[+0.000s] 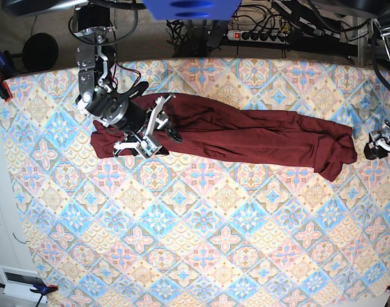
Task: Layout the t-shirt on the table in an organized manner, then fold the t-shirt properly
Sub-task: 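Straighten the shirt strip with the left gripper, pulling its end outward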
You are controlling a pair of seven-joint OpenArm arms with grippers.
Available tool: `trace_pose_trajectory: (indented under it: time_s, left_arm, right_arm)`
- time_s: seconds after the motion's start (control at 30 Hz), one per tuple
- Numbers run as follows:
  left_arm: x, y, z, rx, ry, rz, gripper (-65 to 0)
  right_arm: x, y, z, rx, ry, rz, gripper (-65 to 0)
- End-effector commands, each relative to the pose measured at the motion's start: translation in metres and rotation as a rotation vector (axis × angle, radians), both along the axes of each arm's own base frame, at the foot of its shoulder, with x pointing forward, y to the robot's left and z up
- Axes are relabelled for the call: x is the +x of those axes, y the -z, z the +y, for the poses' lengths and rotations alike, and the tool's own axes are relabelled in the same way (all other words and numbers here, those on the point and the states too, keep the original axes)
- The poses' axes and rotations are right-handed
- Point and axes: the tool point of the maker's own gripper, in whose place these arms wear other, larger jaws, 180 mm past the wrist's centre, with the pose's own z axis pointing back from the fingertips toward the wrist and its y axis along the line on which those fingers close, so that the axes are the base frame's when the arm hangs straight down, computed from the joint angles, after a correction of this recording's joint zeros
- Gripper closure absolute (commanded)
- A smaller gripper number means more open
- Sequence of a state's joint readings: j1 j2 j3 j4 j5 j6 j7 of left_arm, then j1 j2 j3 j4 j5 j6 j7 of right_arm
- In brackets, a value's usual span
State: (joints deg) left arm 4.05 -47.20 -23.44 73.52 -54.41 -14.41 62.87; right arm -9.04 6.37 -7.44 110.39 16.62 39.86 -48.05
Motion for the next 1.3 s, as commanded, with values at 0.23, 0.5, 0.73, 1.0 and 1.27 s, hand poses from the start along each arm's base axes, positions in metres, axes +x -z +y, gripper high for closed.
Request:
trace_pose_trajectory:
  time_s: [0.23,0.5,0.73,1.0,1.27]
  left_arm:
    - [0.029,0.001,-0.008,0.125,0.068,-0.003,-43.6]
    - [0.023,0.042,-0.030,0.171,0.081,0.065,-43.6]
    - [0.012,0.074,-0.021,0.150,0.016,0.101,-43.6]
    - [0.009,0.109,-0.051,0.055,0.006,0.111,-43.6]
    - [0.015,0.106,-0.106,-0.027,0.232,0.101,-42.9]
  right_arm:
    - [0.005,-0.016,0.004,0.035,-0.007,-0.048,-23.9]
    - [0.005,-0.020,0.004,0.036,-0.009,-0.062,-23.9]
    - [0.005,-0.020,0.004,0.036,-0.009,-0.062,-23.9]
    - [0.005,-0.020,0.004,0.036,-0.009,-0.062,-23.9]
    - [0.005,-0.020,0.004,0.036,-0.009,-0.062,-23.9]
